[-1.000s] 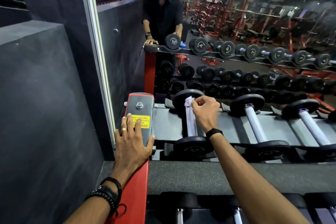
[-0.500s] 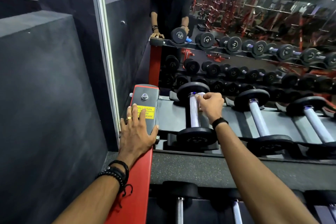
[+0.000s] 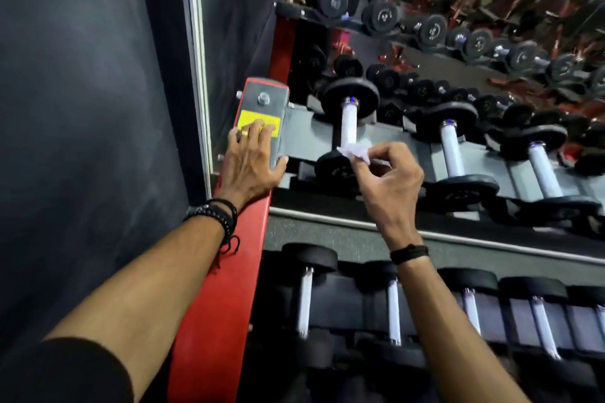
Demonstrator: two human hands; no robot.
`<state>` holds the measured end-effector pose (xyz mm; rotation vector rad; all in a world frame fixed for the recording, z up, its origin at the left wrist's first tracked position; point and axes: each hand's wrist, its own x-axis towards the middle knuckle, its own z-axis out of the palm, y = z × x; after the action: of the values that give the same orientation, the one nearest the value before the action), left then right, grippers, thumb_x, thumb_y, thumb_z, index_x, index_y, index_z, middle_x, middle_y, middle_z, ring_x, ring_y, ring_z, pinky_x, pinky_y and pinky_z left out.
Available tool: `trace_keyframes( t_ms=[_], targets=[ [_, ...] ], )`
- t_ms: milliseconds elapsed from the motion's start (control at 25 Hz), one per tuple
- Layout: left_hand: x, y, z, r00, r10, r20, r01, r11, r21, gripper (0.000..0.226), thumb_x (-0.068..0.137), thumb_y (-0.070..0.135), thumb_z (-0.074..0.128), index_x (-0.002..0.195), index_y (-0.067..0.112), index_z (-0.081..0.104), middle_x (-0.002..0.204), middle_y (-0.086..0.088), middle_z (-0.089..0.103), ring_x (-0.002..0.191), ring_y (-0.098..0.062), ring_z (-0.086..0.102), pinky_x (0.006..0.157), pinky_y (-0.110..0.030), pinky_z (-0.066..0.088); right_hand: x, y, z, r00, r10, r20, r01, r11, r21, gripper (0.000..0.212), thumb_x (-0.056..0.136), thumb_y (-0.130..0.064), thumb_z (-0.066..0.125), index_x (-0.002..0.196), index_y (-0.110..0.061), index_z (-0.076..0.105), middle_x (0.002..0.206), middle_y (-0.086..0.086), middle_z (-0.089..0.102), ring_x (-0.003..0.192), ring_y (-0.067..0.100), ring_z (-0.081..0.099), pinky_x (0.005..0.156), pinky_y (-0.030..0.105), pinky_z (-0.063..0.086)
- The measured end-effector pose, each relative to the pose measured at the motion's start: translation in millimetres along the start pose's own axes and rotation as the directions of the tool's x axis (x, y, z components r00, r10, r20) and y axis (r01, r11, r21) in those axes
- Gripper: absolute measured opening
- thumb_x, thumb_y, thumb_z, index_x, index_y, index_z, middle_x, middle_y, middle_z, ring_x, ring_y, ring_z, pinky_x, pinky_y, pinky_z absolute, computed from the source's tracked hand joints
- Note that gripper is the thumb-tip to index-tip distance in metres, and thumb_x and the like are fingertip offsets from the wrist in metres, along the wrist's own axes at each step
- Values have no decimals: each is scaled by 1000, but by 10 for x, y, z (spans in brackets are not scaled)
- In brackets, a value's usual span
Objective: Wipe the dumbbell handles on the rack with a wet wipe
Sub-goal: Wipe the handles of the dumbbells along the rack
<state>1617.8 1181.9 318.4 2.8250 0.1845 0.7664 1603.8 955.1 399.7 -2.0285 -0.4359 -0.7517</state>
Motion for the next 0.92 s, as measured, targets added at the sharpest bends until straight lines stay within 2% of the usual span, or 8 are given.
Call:
trace_keyframes(
  t_ms=[160, 280, 360, 480, 640, 720, 840, 920],
  targets=[
    [-246, 62, 8, 999, -43, 32, 42, 998, 45, 65, 88, 53, 45, 135, 8, 41, 142, -16, 42, 128, -34, 41, 112, -56, 27, -735, 301, -229, 958, 254, 131, -261, 964, 45, 19, 78, -12, 74, 81, -14, 56, 75, -1, 67, 68, 15, 64, 62, 23, 49],
    [-570, 88, 3, 992, -78, 95, 69, 993, 91, 74, 91, 50, 45, 148, 5, 30, 159, -21, 20, 143, -37, 26, 119, -55, 15, -1262, 548, -271, 829, 433, 354, -452, 892, -33, 18, 77, -9, 73, 85, -19, 60, 73, -7, 68, 67, 6, 63, 60, 16, 47],
    [-762, 108, -15, 986, -113, 119, 102, 990, 97, 78, 93, 50, 44, 153, 6, 21, 162, -21, 10, 148, -36, 15, 120, -55, 12, -1550, 727, -267, 728, 513, 454, -511, 848, -140, 19, 75, -9, 73, 81, -25, 66, 70, -6, 69, 67, 9, 64, 61, 21, 48],
    [-996, 163, -50, 975, -170, 141, 152, 980, 126, 82, 93, 53, 42, 155, 7, 15, 162, -20, 7, 150, -34, 8, 119, -57, 12, -1837, 915, -253, 651, 544, 529, -532, 824, -194, 27, 75, -5, 72, 68, -31, 66, 64, -8, 69, 61, 5, 62, 61, 29, 53],
    [-1306, 329, -66, 946, -295, 135, 269, 945, 185, 88, 87, 53, 50, 156, 12, 14, 163, -18, 5, 150, -33, 8, 118, -60, 13, -2151, 1202, -230, 573, 531, 625, -529, 822, -212, 23, 76, 1, 71, 73, -22, 71, 58, -18, 62, 52, -12, 54, 54, 7, 42],
    [-1350, 362, -75, 934, -330, 137, 297, 930, 217, 93, 83, 52, 56, 156, 15, 13, 163, -17, 4, 150, -34, 8, 116, -61, 15, -2294, 1418, -127, 517, 573, 637, -583, 780, -229, 14, 77, 0, 71, 79, -13, 74, 60, -16, 62, 50, -15, 52, 52, 4, 39],
    [-1308, 335, -51, 936, -324, 140, 285, 927, 243, 96, 79, 50, 63, 156, 17, 15, 164, -14, 5, 150, -33, 8, 115, -61, 21, -2451, 1715, 82, 499, 589, 636, -626, 752, -205, 12, 77, 0, 71, 79, -11, 74, 61, -12, 64, 51, -13, 54, 52, 5, 41],
    [-1295, 330, -51, 934, -327, 147, 287, 927, 240, 96, 78, 49, 64, 156, 19, 17, 164, -13, 5, 150, -32, 7, 115, -60, 22, -2587, 1839, 243, 430, 580, 692, -620, 747, -241, 11, 75, -6, 77, 73, -15, 72, 60, -7, 64, 53, -6, 54, 54, 9, 43]
  ],
)
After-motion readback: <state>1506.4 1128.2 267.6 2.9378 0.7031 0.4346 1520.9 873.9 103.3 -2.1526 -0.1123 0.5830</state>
